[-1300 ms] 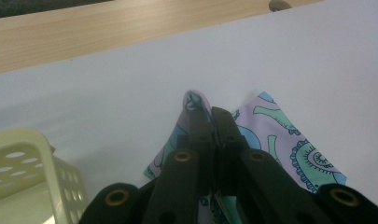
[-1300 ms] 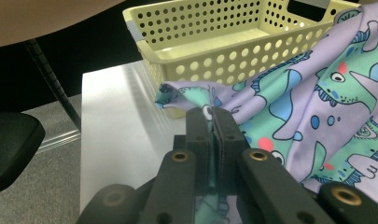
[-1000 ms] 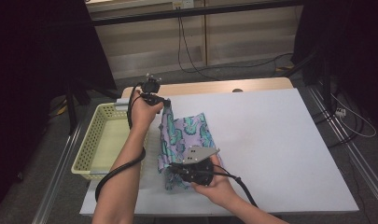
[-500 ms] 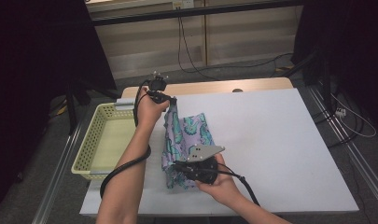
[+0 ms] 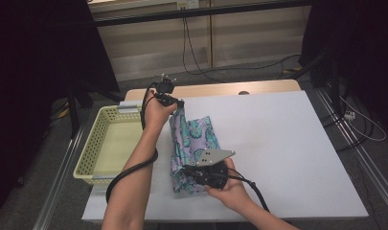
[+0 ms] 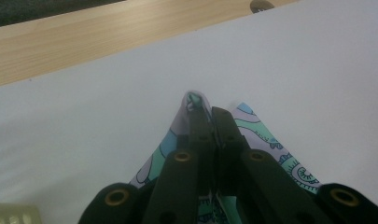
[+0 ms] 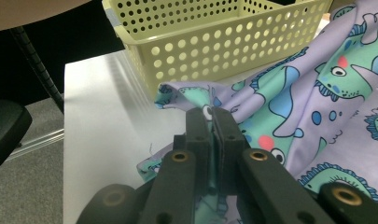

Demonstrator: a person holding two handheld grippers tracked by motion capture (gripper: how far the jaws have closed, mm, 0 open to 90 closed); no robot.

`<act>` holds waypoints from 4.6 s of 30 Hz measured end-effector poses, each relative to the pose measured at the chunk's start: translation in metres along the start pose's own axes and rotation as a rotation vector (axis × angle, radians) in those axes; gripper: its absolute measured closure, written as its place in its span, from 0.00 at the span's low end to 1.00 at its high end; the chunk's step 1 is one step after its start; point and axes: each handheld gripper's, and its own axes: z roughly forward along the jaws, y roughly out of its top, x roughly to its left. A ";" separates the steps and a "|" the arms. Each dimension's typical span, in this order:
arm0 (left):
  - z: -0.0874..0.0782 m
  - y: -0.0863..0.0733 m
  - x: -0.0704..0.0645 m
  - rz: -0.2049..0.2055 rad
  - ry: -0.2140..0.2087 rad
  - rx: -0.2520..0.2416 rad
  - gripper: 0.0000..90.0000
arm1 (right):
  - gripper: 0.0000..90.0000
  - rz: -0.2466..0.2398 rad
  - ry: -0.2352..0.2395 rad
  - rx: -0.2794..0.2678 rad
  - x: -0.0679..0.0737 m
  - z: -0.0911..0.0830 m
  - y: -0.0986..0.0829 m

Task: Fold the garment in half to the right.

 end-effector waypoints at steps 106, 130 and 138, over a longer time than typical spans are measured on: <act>0.009 -0.065 -0.013 0.085 -0.058 -0.138 0.22 | 0.58 0.061 -0.076 0.168 -0.035 0.003 -0.008; -0.002 -0.087 -0.012 0.090 -0.040 -0.154 0.22 | 0.97 0.068 -0.119 0.182 -0.042 -0.021 -0.025; -0.004 -0.091 -0.011 0.088 -0.034 -0.153 0.22 | 0.92 0.091 -0.158 0.160 -0.048 -0.046 -0.035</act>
